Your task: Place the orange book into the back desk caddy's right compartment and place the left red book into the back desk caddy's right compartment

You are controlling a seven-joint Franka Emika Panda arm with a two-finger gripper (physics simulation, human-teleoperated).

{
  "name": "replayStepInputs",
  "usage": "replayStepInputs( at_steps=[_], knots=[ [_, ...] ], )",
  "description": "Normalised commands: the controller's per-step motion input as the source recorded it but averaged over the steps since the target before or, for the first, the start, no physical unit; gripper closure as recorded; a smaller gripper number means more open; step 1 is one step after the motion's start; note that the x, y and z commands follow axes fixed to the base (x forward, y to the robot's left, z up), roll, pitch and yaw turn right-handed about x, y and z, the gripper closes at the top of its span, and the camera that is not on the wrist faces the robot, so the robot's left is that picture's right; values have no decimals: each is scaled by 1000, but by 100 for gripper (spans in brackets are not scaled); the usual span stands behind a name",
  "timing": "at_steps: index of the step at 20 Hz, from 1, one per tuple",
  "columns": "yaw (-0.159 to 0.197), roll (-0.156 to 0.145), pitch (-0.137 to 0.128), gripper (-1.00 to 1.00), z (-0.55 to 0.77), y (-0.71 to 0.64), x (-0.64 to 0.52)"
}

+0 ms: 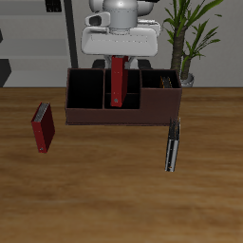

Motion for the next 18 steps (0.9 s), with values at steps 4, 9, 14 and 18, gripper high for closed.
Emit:
replayStepInputs(
  at_steps=[4,9,14,18],
  knots=[
    [3,37,24,100,-28,311,-558],
    [-21,45,31,100,-56,220,-356],
    [-50,-14,0,100,32,146,-376],
    [-15,49,10,100,75,234,-434]
  ],
)
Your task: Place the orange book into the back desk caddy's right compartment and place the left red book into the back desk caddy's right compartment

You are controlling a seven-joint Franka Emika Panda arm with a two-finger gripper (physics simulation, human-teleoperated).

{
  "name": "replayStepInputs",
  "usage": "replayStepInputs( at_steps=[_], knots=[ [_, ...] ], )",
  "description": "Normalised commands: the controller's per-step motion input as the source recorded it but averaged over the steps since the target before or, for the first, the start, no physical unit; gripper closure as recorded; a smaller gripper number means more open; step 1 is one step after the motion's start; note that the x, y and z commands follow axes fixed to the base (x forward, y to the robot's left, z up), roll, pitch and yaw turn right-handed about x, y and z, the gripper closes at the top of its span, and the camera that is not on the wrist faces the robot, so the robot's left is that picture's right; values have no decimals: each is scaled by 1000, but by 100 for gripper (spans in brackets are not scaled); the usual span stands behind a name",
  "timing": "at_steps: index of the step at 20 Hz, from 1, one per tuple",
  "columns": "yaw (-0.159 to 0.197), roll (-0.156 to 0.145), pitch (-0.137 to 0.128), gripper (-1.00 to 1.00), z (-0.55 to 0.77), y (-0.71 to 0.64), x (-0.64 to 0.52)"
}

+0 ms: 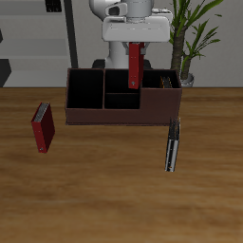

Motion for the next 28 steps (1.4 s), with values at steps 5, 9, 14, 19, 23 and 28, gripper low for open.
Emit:
replayStepInputs(
  at_steps=[5,9,14,19,23,28],
  knots=[
    [14,38,-1,100,78,200,-381],
    [17,60,-29,100,102,249,-519],
    [21,41,-22,100,-36,218,-462],
    [28,0,-22,100,-62,139,-333],
    [-3,-13,12,100,-55,35,-105],
    [4,27,19,100,-90,95,-110]
  ],
)
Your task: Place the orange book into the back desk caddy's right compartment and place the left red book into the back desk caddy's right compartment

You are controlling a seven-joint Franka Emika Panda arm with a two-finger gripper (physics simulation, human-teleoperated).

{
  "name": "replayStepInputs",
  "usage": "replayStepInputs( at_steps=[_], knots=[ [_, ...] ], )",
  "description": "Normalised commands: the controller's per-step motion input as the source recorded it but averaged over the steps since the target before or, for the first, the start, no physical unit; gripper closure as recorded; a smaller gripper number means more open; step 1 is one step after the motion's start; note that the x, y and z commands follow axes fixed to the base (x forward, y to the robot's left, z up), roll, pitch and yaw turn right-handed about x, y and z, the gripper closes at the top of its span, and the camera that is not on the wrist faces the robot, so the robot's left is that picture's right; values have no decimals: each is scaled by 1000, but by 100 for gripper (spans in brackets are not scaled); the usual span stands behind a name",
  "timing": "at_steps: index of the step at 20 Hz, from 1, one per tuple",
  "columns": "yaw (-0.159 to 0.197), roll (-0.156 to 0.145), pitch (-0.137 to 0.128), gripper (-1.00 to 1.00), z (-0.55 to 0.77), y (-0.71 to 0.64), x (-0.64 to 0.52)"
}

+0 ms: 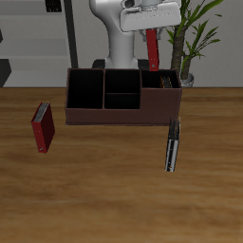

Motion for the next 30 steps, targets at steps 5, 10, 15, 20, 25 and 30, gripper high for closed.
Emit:
replayStepInputs(
  at_steps=[5,10,15,20,25,30],
  knots=[
    [-30,14,51,100,-114,43,-58],
    [-15,7,26,100,-98,11,-41],
    [-4,-1,23,100,-158,-2,3],
    [15,12,11,100,-56,16,24],
    [3,-8,-4,100,-11,6,31],
    [9,-1,3,100,-99,20,-3]
  ],
)
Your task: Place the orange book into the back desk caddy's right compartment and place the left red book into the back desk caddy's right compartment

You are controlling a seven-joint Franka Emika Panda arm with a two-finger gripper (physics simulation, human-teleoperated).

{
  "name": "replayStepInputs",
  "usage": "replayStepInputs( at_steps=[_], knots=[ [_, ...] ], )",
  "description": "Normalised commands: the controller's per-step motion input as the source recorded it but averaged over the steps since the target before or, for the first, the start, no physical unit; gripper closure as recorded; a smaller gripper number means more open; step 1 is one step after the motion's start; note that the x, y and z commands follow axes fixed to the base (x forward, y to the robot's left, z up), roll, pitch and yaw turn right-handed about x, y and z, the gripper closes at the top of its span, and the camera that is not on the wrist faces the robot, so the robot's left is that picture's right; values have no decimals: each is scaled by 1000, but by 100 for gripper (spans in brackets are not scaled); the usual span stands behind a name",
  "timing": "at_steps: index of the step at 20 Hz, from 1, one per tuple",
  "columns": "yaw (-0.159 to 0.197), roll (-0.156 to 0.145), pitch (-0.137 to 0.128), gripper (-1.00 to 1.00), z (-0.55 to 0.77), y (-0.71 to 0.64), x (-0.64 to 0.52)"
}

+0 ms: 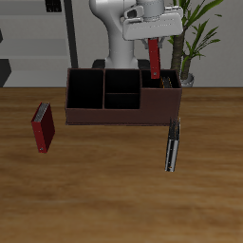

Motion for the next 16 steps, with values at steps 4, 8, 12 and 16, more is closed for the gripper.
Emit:
replayStepInputs(
  at_steps=[4,8,12,16],
  knots=[
    [1,-4,35,100,-125,-48,33],
    [7,-6,15,100,-114,21,15],
    [8,-5,27,100,-139,16,41],
    [14,15,28,100,-148,9,-1]
  ],
)
